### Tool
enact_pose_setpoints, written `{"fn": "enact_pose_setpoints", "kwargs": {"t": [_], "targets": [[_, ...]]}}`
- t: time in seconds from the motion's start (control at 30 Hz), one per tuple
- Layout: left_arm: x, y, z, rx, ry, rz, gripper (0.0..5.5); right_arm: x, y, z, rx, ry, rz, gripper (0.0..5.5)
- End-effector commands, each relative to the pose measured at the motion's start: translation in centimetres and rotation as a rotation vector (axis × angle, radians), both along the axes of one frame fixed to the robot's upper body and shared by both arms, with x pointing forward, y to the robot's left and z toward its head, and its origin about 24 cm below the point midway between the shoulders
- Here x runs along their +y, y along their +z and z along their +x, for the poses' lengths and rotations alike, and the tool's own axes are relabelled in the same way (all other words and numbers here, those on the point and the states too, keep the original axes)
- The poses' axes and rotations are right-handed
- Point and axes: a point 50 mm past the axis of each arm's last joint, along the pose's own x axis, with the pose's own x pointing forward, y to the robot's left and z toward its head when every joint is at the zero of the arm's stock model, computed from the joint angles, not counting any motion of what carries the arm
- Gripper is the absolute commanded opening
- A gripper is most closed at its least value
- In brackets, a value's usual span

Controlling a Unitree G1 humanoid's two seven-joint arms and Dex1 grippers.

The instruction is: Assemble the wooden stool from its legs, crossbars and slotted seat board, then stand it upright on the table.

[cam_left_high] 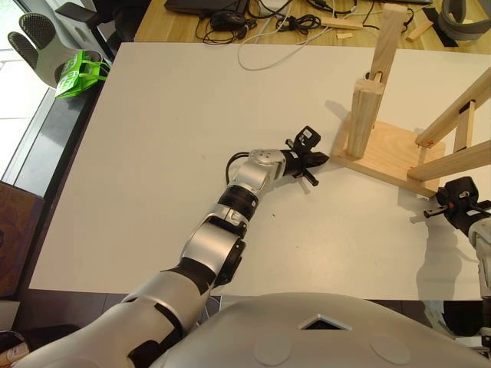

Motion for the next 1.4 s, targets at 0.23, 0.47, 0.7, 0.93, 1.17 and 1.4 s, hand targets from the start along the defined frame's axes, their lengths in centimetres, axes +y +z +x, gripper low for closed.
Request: {"fn": "enact_pose_setpoints", "kwargs": {"t": [0.23,0.47,0.7,0.93,1.17,1.4], "targets": [[-0.9,0.8,0.0,0.003,-0.003,-0.089,0.04,1.8,-0.4,0.1,-0.006,0.071,0.068,0.00],[0.0,0.7,-1.1,0.010,-0.112,-0.134,0.04,2.7,0.6,0.4,-0.004,0.222,0.188,0.00],[2.2,0.8,-2.4,0.053,-0.250,-0.108,0.04,3.0,1.3,0.7,0.005,0.315,0.231,0.00],[3.9,-0.2,-1.6,0.071,-0.150,0.076,0.04,2.4,1.5,0.7,0.014,0.329,0.199,0.00],[4.2,-0.3,-0.6,0.020,-0.045,0.125,0.04,1.4,0.2,-0.5,0.102,0.332,0.110,0.00],[4.2,-0.1,0.6,-0.043,0.068,0.126,0.04,1.3,-0.1,-0.9,0.114,0.343,0.113,0.00]]}}
